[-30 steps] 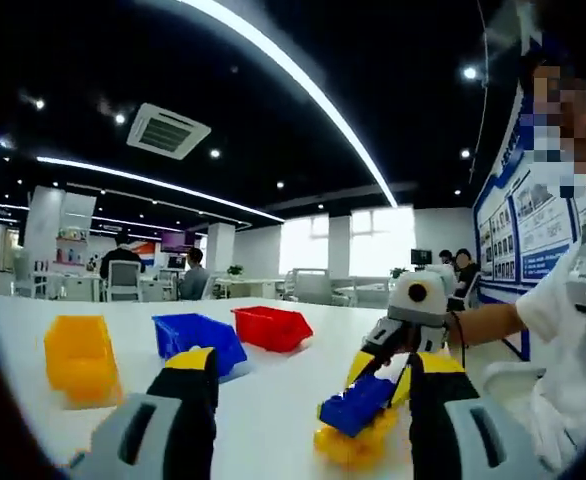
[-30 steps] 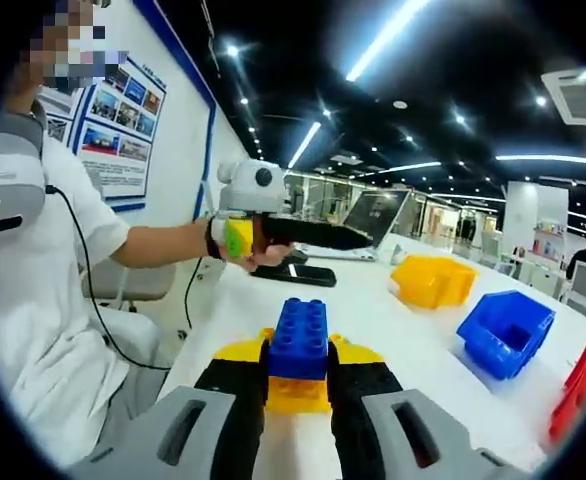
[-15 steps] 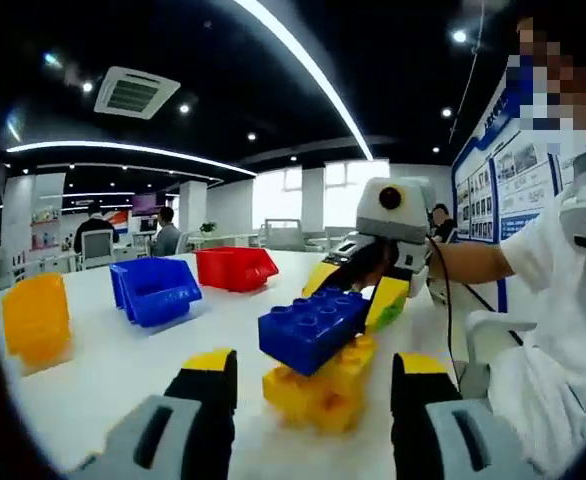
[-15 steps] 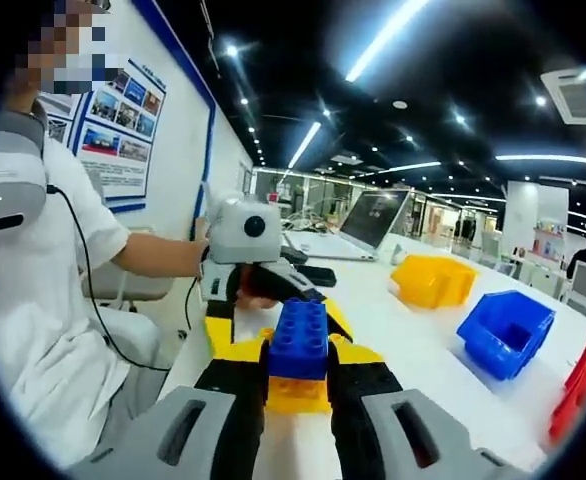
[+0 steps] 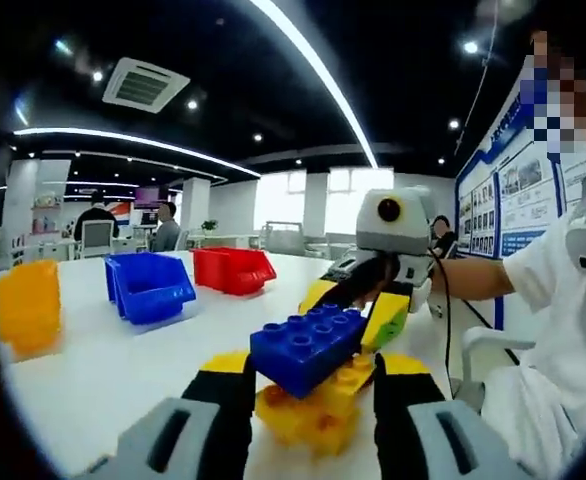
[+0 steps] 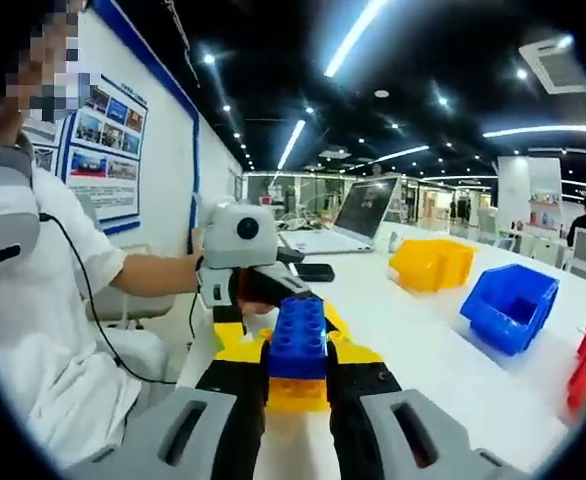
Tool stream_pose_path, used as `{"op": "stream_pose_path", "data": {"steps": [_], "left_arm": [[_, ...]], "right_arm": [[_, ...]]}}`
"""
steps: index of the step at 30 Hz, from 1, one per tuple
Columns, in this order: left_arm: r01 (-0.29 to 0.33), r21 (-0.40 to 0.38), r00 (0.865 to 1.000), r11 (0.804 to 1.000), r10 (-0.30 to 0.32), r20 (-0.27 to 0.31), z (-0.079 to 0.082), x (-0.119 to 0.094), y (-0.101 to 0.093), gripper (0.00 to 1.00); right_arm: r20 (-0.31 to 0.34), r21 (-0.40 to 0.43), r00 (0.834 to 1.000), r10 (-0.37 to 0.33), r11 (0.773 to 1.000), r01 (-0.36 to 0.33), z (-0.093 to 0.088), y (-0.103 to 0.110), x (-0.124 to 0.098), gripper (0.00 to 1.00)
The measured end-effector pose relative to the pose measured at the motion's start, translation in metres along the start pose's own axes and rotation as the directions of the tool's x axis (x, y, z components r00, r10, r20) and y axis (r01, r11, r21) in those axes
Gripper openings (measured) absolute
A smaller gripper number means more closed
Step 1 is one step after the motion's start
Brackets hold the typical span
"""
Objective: Take apart the toy blocks one by one and place each separated block into its matching bin, sorting the blocks by their type until all the connected pieces are disassembled and separated into the correct bins
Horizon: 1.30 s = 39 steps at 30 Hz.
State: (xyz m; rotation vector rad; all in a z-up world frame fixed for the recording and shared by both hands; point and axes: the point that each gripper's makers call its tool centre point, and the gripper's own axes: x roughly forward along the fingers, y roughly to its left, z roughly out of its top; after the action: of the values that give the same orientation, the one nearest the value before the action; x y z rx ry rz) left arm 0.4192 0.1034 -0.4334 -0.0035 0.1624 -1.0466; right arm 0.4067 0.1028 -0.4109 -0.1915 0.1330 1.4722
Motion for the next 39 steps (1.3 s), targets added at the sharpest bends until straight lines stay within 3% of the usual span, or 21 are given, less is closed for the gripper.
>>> {"op": "stream_pose_path", "data": {"steps": [7,8,9,10,11,14,17,21,29,39], "left_arm": [[-0.004,-0.005,1.0,1.0,0.004,0.007,0.0,0.0,0.001,0.47],[0.0,0.011,1.0,1.0,0.0,0.008,0.0,-0.001,0.001,0.47],[0.014,0.049,1.0,0.999,-0.014,0.015,0.003,-0.002,0.0,0.47],[0.002,0.047,1.0,0.999,-0.002,0.012,0.001,-0.003,0.0,0.47],[-0.013,0.045,1.0,0.999,0.012,0.014,0.001,-0.003,0.003,0.47],[-0.013,0.025,1.0,1.0,0.013,0.017,0.001,-0.002,0.005,0.47],[-0.004,0.015,1.0,1.0,0.004,0.016,0.0,-0.003,0.003,0.47],[-0.003,0.001,1.0,1.0,0.002,0.017,-0.001,-0.004,0.004,0.47],[-0.023,-0.005,0.999,1.0,0.024,0.024,0.0,-0.006,0.009,0.48],[-0.063,-0.013,0.997,0.998,0.064,0.034,0.001,-0.008,0.018,0.48]], "right_arm": [[0.014,0.064,1.0,0.006,0.998,-0.007,0.001,-0.002,0.001,0.23],[0.036,0.168,0.999,0.009,0.986,-0.015,0.004,-0.002,0.001,0.23],[0.063,0.28,0.998,0.022,0.959,-0.039,0.009,-0.003,0.0,0.23],[0.064,0.314,0.998,0.026,0.948,-0.045,0.01,-0.006,-0.001,0.23],[0.068,0.267,0.998,0.014,0.963,-0.031,0.01,-0.009,0.0,0.23],[0.113,0.288,0.993,-0.022,0.957,-0.012,0.021,-0.015,0.001,0.24],[0.148,0.257,0.987,-0.059,0.966,0.019,0.033,-0.026,-0.006,0.24],[0.145,0.241,0.982,-0.117,0.967,0.08,0.039,-0.042,-0.013,0.24],[0.097,0.258,0.963,-0.25,0.941,0.218,0.036,-0.079,-0.02,0.24],[0.055,0.282,0.9,-0.433,0.871,0.402,0.042,-0.144,-0.024,0.24]]}}
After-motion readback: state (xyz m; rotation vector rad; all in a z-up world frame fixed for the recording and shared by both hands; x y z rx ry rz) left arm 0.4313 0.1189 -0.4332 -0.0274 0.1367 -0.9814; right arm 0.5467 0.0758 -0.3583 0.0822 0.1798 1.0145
